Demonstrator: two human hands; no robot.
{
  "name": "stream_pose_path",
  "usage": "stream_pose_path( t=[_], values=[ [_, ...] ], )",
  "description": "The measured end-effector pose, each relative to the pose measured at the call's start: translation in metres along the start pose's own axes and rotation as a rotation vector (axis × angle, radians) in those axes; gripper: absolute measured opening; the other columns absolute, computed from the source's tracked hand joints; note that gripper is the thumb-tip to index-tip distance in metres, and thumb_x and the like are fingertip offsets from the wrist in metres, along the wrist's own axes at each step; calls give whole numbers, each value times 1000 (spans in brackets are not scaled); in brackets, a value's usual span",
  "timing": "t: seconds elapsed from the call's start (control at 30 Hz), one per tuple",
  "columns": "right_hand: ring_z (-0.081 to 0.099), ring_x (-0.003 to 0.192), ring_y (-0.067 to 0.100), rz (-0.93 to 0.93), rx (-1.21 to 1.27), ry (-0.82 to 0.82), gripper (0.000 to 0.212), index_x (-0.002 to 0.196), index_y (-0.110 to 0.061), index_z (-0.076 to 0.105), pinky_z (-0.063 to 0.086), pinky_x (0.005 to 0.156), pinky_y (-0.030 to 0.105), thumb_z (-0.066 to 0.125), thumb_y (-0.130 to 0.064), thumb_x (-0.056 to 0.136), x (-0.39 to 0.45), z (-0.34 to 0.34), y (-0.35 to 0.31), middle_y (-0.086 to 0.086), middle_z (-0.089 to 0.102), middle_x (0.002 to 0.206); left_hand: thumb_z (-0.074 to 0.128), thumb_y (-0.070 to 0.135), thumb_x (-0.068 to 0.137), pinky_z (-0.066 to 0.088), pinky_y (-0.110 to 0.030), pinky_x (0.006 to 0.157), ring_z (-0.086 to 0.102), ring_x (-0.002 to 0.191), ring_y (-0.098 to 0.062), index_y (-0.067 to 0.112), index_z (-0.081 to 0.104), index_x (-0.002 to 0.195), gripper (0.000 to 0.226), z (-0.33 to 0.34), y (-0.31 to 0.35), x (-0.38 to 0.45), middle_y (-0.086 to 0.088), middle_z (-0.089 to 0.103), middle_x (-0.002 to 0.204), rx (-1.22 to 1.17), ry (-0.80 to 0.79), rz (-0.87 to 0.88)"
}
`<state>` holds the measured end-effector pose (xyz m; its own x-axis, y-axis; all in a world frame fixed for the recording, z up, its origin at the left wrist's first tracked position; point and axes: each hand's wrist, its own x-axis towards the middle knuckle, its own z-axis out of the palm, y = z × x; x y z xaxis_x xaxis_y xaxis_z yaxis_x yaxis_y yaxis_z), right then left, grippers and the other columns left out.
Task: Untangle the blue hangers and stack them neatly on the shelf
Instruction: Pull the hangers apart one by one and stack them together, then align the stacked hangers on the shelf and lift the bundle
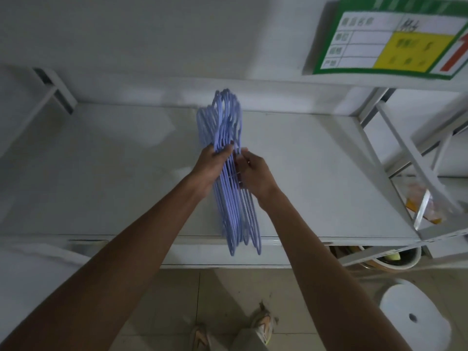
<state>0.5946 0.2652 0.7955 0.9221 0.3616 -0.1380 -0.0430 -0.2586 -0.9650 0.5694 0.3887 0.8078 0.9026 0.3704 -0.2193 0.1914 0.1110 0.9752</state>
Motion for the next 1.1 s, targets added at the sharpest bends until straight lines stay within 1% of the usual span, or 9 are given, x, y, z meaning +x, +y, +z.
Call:
stream_pose_path(
  t=[0.07, 0.2, 0.33, 0.43, 0.57, 0.7, 0.93, 1.0, 1.1],
  values=[
    [66, 78, 30, -10, -11, -16, 32, 102, 2, 61, 55, 74, 45, 38, -19, 110, -1, 9, 2, 19, 68, 92, 62, 39, 97, 57, -61, 84, 72, 99, -38, 17, 73, 109, 27, -7, -6, -3, -16, 75, 107, 11, -44, -129],
    [73, 101, 37, 72, 178, -57, 39, 117, 4, 68, 61, 90, 43, 39, -21, 111, 3, 14, -6, 26, 72, 113, 57, 40, 100, 60, -42, 84, 72, 107, -26, 20, 73, 119, 32, -18, -4, -2, -7, 75, 115, -38, -180, -177],
    [74, 94, 36, 286, 396, -218, 55, 127, 2, 65, 62, 87, 51, 40, -43, 109, 0, 14, -13, 24, 74, 111, 53, 46, 100, 50, -45, 96, 66, 118, -27, 26, 68, 126, 36, -25, 0, -2, -5, 71, 124, -44, -319, -245],
    [74, 85, 35, 404, 581, -493, 67, 126, 5, 65, 63, 74, 43, 44, -56, 104, -17, 9, 1, 26, 73, 104, 55, 32, 101, 57, -37, 94, 65, 120, -27, 11, 62, 132, 38, -24, 4, 0, -8, 69, 128, -185, -360, -278],
    [75, 97, 33, 381, 627, -659, 38, 118, 4, 69, 62, 86, 38, 59, -30, 103, -33, 6, 17, 28, 72, 110, 64, 12, 95, 60, -30, 78, 71, 107, -24, -2, 64, 119, 27, -19, 10, -2, -15, 73, 117, -268, -279, -186],
    [76, 96, 30, 329, 593, -693, 19, 102, -4, 78, 62, 84, 35, 60, -10, 102, -32, 7, 11, 22, 76, 104, 66, 4, 93, 60, -27, 77, 74, 102, -25, -4, 66, 114, 24, -16, 13, -3, -19, 73, 114, -328, -249, -103],
    [78, 86, 24, 353, 456, -720, 19, 108, 3, 66, 62, 75, 30, 50, -6, 105, -7, -25, -8, 17, 78, 95, 43, 1, 104, 49, -35, 102, 62, 114, -26, 2, 59, 108, 17, -3, 43, 12, -13, 69, 113, -482, -275, -279],
    [76, 82, 22, 367, 348, -738, 18, 107, 2, 65, 61, 73, 28, 49, -5, 104, 8, -48, -12, 14, 78, 91, 44, 5, 104, 53, -30, 92, 60, 119, -22, 8, 60, 99, 17, 1, 44, 15, -10, 71, 110, -540, -211, -354],
    [69, 74, 18, 424, 220, -771, 13, 101, -1, 65, 59, 68, 25, 54, -8, 103, 28, -79, -13, 9, 71, 85, 53, 12, 102, 60, -27, 62, 72, 83, -14, 12, 65, 91, 17, 6, 37, 17, -3, 77, 77, -507, -101, -445]
  ],
)
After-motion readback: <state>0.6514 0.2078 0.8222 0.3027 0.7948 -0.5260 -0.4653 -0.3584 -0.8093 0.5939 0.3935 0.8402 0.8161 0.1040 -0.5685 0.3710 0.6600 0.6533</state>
